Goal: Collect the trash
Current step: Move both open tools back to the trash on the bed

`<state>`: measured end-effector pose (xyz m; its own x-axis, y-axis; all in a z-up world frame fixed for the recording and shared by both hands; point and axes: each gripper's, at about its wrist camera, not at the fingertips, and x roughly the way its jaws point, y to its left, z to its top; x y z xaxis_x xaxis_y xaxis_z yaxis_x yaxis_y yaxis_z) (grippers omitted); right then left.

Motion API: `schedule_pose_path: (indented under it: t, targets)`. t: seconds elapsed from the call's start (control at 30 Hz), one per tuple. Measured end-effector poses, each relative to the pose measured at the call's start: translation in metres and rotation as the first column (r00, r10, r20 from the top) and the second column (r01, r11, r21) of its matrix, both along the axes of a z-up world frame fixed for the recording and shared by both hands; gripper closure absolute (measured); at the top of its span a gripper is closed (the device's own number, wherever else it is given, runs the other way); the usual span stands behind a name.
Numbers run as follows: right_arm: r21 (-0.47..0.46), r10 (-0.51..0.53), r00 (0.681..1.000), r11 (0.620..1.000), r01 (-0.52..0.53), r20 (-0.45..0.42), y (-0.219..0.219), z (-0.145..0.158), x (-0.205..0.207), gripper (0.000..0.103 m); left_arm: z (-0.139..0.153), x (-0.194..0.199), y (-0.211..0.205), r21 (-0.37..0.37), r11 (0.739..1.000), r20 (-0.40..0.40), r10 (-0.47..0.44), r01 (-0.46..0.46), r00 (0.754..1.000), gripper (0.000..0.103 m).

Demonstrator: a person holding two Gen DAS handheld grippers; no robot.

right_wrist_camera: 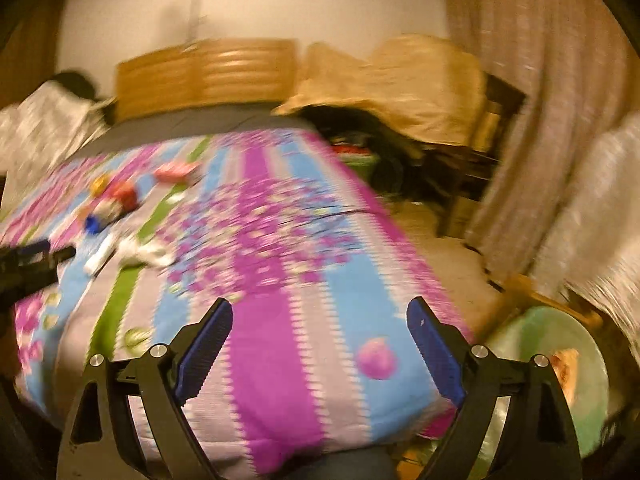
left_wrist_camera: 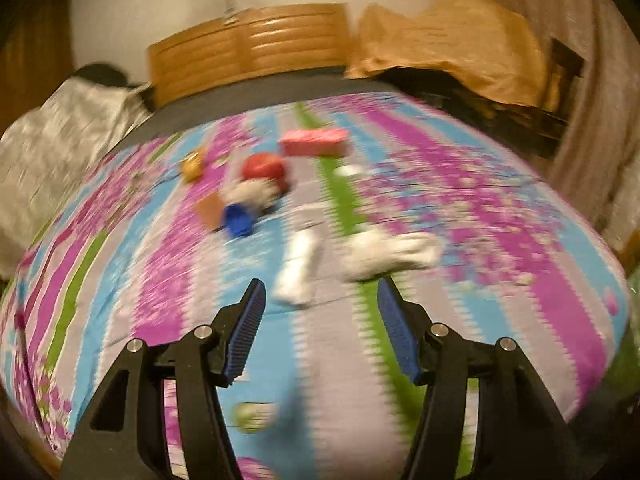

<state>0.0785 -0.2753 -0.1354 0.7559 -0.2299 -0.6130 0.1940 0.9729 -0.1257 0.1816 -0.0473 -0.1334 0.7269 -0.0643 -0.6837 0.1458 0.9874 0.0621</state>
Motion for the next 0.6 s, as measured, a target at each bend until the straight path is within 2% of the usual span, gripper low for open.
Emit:
schedule_pose_path:
  t: [0.13, 0.27, 0.47, 0.6]
  targets:
    - [-0.013, 0.113, 0.992, 0.993, -0.114, -0.047, 0.035, -0.018, 0.029, 0.014, -0.007, 0.011, 0.048, -0.044, 0.995, -0.04, 0.085, -0.087, 0.996, 0.047]
    - [-0.025, 0.233, 0.968, 0.971, -0.236, -0.089, 0.071, -0.034, 0.055, 0.013, -0.015, 0.019, 0.086, -0.077, 0.986, -0.07, 0.145, -0.15, 0.987, 0.05]
    - [-0.044, 0.359, 0.924, 0.929, -0.367, -0.133, 0.108, -0.053, 0.096, 0.012, -0.027, 0.027, 0.115, -0.098, 0.974, -0.111, 0.194, -0.205, 0.975, 0.054]
    - [-0.05, 0.4, 0.903, 0.91, -0.412, -0.16, 0.122, -0.063, 0.128, 0.012, -0.033, 0.037, 0.122, -0.134, 0.969, -0.133, 0.189, -0.207, 0.973, 0.054]
